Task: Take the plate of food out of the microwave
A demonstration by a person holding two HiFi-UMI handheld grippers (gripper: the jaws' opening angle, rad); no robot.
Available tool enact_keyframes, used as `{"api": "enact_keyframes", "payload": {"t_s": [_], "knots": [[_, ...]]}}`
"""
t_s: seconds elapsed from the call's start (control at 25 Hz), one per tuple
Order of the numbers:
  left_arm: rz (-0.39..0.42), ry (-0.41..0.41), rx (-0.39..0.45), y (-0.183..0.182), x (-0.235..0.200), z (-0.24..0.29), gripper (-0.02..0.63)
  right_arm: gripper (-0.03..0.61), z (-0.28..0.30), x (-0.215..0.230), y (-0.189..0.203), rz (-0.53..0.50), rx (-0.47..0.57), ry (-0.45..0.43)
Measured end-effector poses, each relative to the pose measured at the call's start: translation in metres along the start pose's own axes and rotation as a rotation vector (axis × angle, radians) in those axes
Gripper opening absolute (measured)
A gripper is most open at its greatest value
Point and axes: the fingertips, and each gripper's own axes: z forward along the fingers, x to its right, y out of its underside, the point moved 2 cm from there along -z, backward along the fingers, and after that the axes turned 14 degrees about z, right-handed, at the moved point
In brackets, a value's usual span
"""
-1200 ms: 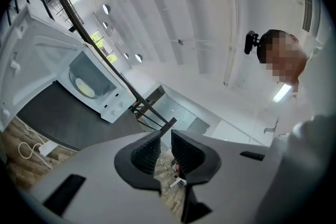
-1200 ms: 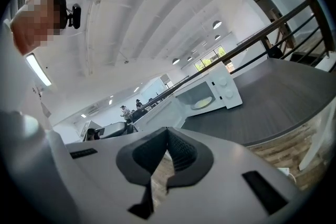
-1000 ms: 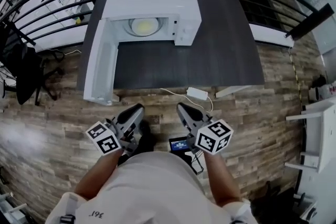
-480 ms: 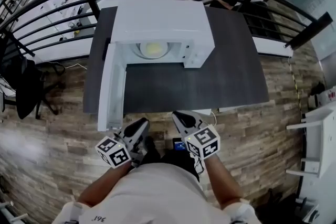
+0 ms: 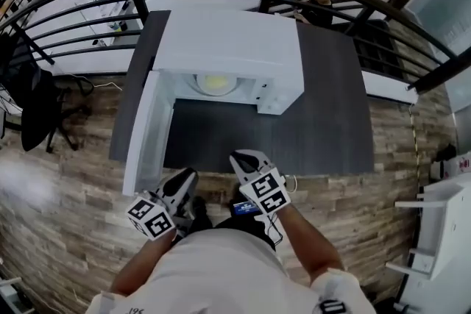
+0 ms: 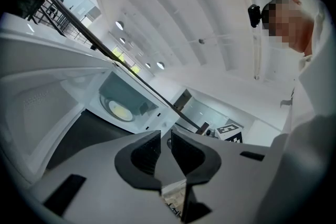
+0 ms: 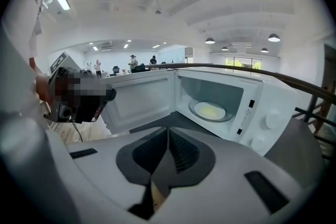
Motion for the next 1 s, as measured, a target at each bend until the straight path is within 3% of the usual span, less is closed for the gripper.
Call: {"api": "enact_keyframes", "payload": {"t_s": [0.2,0.36,0.76,1.0], "knots": [[-0.019,-0.105,0.047,-0.003,-0.005,0.019,0.048,-0.009,0.009,0.030,-0.008,-0.042,-0.039,-0.068],[-0.024,-0.141,0.044,-0.001,-0.007,0.034,0.048,-0.008,0.015,0.051,-0.012,-0.072,-0.054,-0.075],[-0.030,-0.150,-0.002,0.020,-0.019,0.063,0.048,0.021,0.068,0.101,-0.020,-0.298,-0.080,0.042],[-0.021,-0.167,-0.028,0.024,-0.026,0.077,0.048,0.038,0.107,0.109,-0.025,-0.504,-0.102,0.118]]}}
